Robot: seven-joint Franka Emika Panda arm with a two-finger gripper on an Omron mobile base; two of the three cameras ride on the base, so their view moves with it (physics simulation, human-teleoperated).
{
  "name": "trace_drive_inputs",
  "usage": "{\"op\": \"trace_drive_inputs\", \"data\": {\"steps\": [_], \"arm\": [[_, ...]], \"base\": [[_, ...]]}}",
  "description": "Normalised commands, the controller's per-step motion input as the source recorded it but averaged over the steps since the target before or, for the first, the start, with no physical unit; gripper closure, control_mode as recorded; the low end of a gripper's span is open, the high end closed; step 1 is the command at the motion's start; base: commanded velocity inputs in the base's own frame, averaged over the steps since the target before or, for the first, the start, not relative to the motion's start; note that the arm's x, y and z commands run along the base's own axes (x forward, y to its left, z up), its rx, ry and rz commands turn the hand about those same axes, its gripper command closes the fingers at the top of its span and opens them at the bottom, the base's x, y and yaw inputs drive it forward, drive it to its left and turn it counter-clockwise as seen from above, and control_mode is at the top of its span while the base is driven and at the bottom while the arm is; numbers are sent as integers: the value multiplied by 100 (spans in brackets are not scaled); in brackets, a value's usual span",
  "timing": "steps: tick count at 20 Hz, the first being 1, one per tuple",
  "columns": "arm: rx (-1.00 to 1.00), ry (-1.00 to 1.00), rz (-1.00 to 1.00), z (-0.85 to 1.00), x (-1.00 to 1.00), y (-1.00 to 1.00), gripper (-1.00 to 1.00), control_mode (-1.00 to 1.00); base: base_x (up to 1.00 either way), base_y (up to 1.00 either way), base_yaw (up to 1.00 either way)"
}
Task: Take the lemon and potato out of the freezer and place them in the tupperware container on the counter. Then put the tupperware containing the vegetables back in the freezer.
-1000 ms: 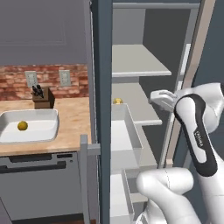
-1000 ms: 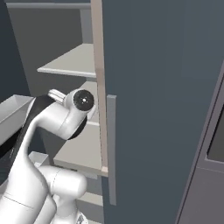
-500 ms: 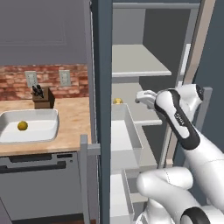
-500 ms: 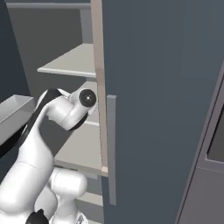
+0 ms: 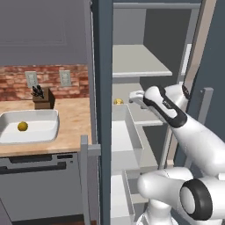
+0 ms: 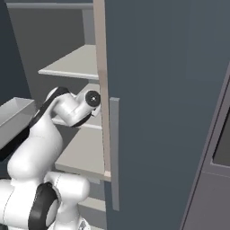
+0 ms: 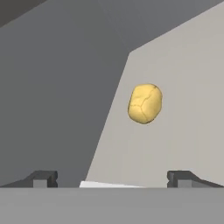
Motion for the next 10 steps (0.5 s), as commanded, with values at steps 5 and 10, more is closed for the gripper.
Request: {"op": "trace_drive_inputs", "data": {"steps": [5,10], "arm": [[0,4,0,-20,33,8,-100,-100],[0,2,0,-13,32,9,-100,-100]], "base": [[0,0,0],[0,0,0]]}}
